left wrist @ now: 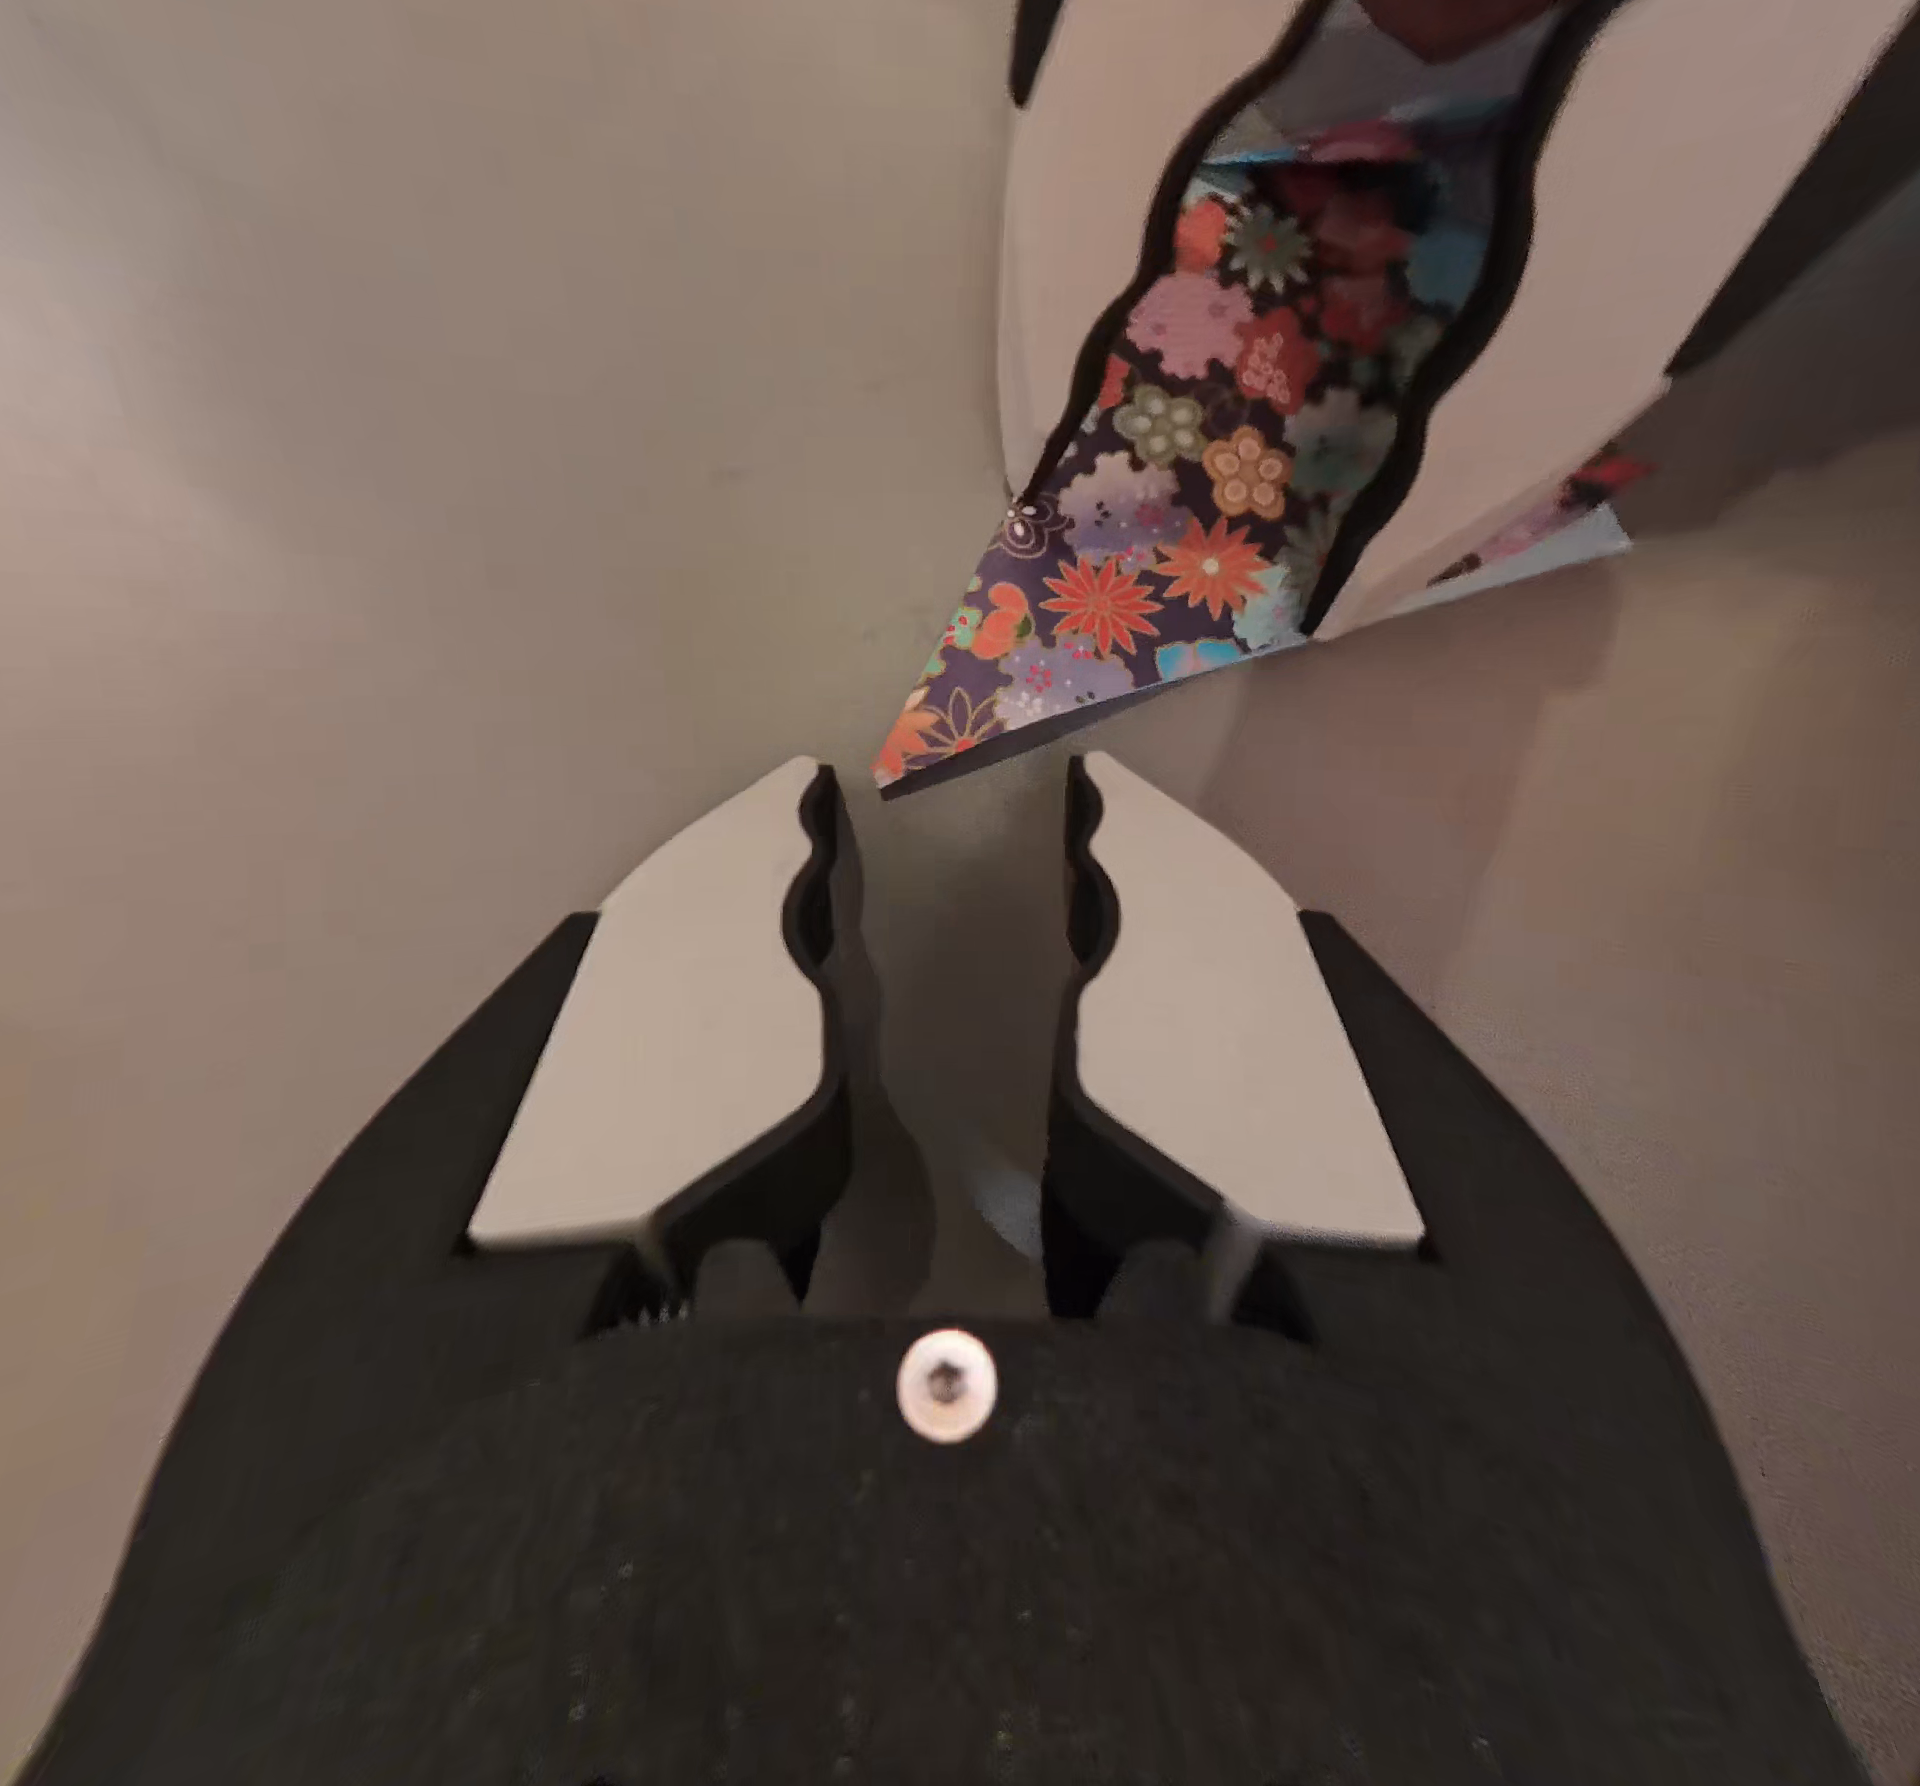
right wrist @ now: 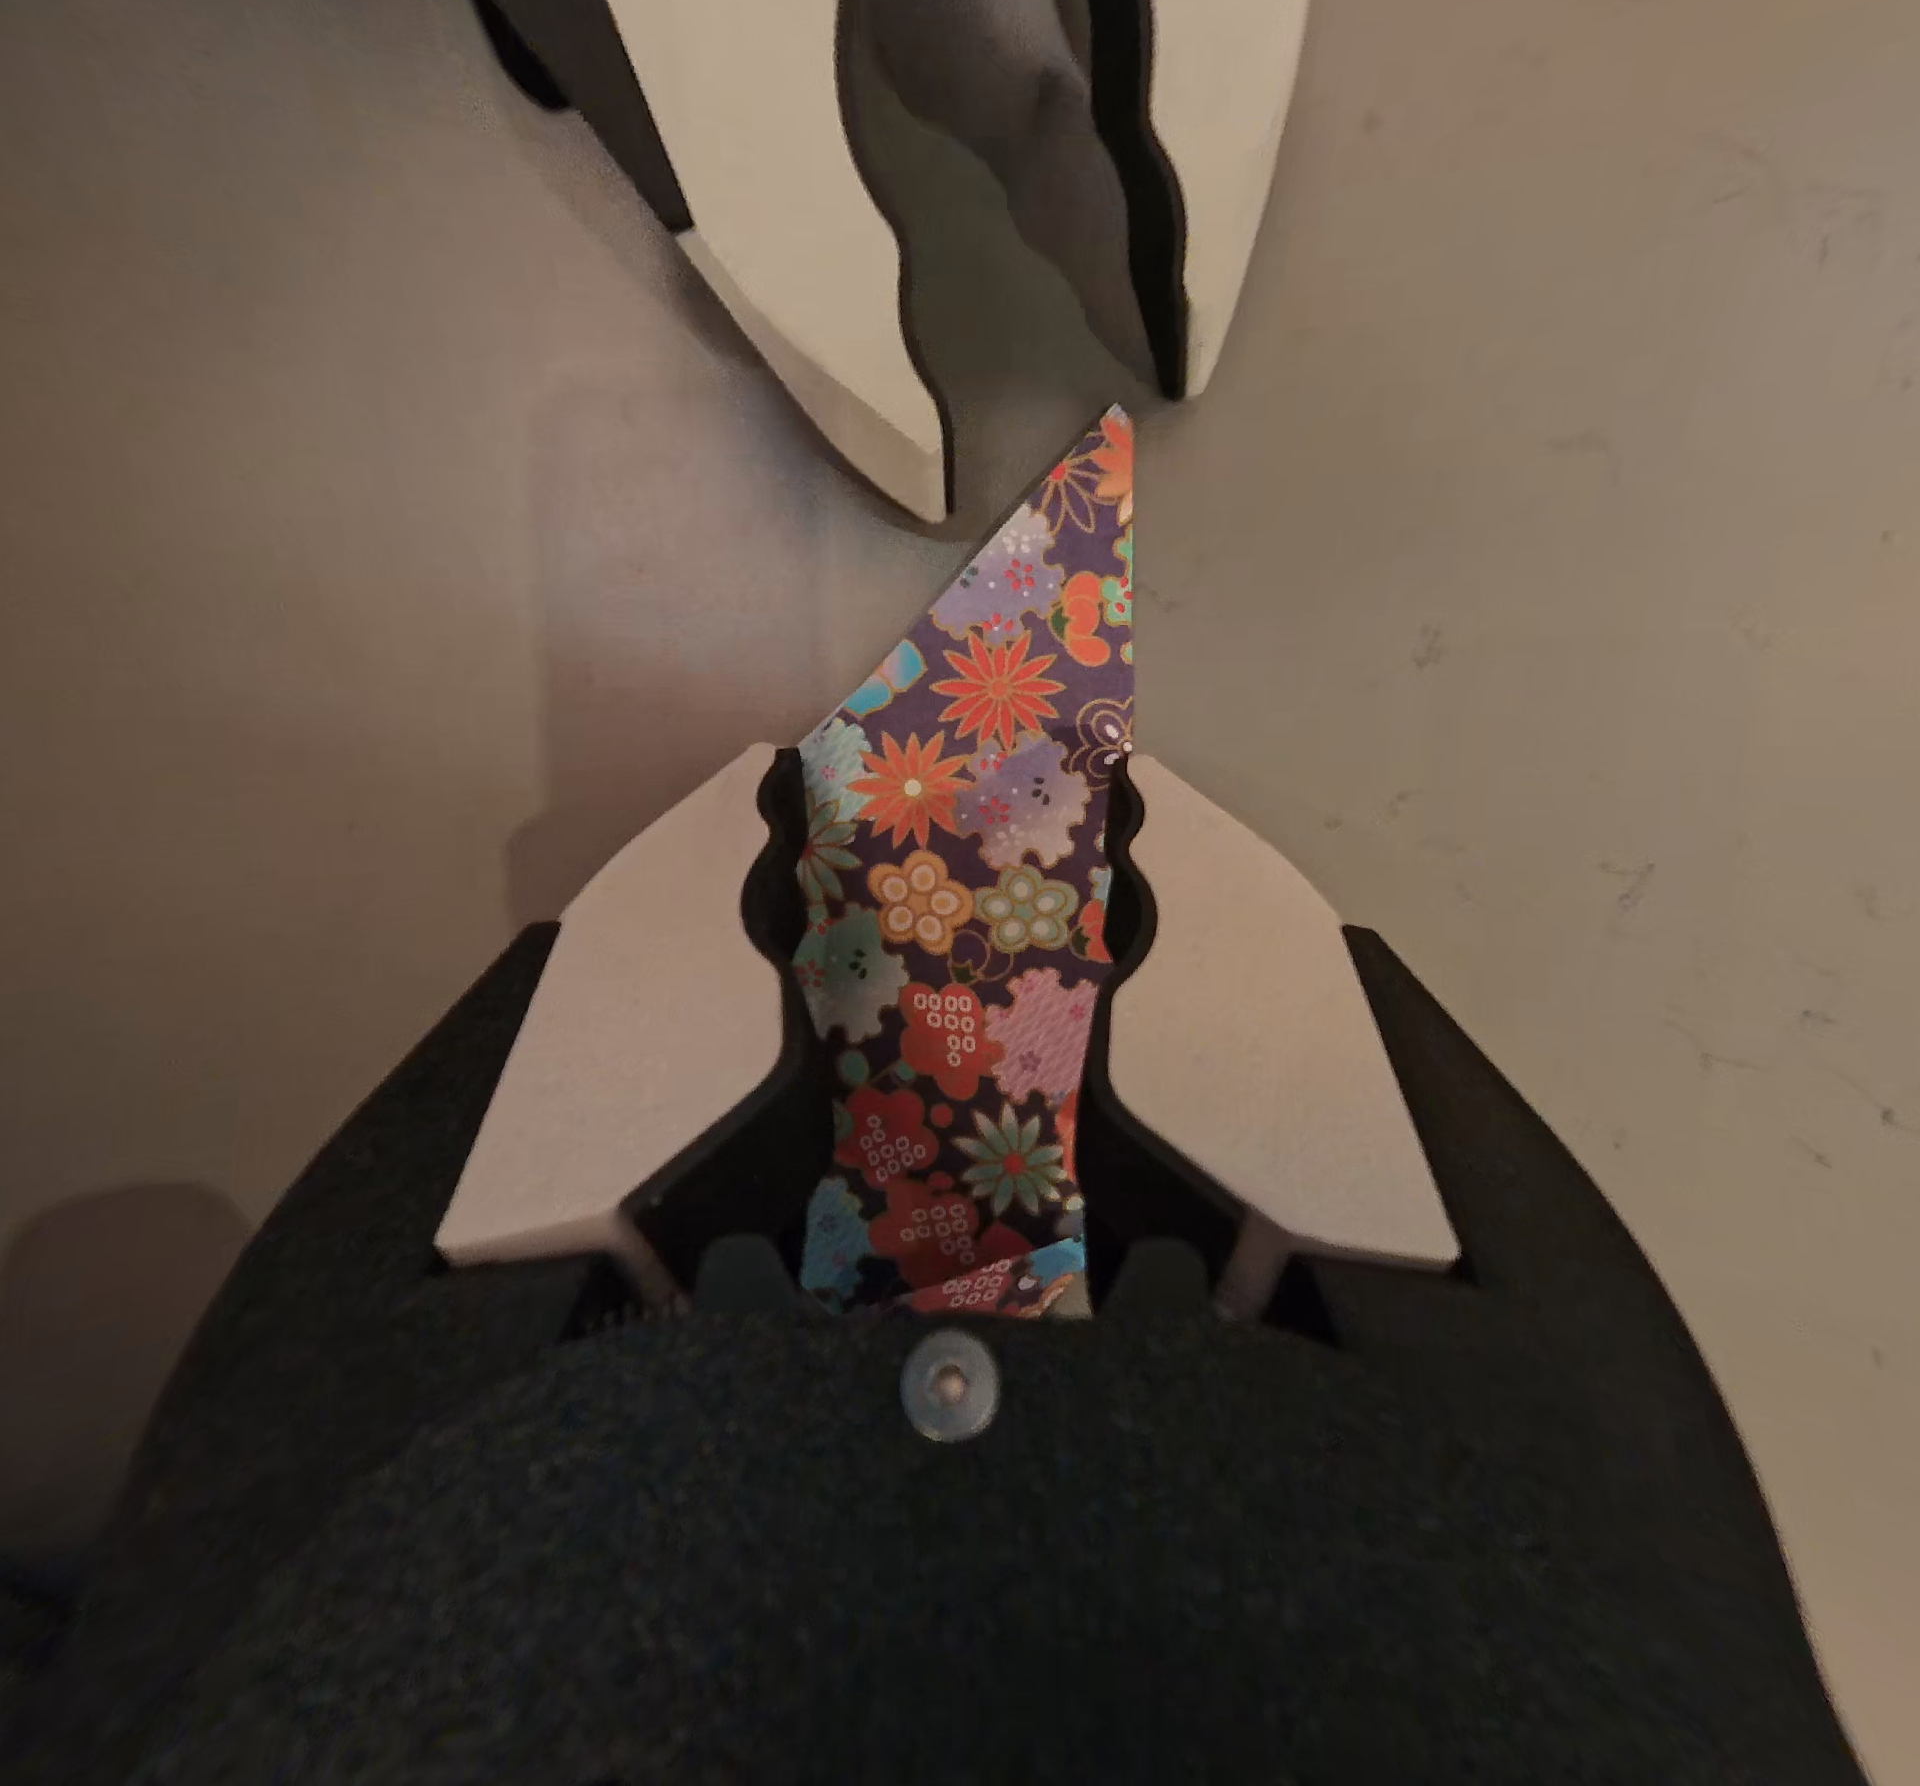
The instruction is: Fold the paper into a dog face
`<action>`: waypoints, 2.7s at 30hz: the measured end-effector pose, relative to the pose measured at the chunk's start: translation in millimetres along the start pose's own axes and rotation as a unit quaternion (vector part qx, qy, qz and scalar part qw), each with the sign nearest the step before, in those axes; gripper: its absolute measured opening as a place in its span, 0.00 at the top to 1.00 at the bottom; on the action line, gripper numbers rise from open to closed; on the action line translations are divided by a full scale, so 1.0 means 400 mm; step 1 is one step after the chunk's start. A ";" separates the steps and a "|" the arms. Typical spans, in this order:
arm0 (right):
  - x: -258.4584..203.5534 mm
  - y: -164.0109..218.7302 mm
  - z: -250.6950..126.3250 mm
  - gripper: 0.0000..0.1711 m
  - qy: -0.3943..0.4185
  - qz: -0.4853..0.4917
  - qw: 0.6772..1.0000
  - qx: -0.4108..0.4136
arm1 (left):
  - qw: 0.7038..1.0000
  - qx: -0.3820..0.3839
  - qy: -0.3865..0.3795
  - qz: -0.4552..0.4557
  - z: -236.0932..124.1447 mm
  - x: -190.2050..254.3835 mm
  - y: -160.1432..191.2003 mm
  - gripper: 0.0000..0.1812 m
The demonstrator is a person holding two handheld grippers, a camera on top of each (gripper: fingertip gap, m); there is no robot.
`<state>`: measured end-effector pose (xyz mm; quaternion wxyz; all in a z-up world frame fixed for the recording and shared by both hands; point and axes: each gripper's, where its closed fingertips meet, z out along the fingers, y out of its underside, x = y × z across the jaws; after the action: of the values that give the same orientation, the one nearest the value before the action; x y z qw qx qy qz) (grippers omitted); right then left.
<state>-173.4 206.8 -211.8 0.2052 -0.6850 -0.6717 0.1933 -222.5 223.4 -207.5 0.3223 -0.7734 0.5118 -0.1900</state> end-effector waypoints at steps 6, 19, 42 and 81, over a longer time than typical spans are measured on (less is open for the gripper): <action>0.000 0.000 0.000 0.68 -0.002 -0.002 1.000 0.001 | 0.988 -0.007 0.018 0.154 -0.006 -0.034 -0.003 0.83; 0.004 0.001 -0.002 0.68 0.000 0.003 1.000 0.006 | 0.951 -0.009 -0.044 0.307 0.006 -0.029 -0.011 1.00; 0.006 0.002 -0.001 0.69 0.003 0.006 1.000 0.001 | 0.979 0.001 -0.025 0.202 -0.030 -0.021 -0.018 0.87; 0.008 -0.001 0.000 0.70 0.016 0.027 1.000 -0.001 | 0.967 0.051 0.047 0.246 0.024 0.105 -0.102 1.00</action>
<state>-173.9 210.2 -211.7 0.2105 -0.7061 -0.6497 0.1869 -172.3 198.6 -187.7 0.3738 -0.5963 0.6907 -0.1662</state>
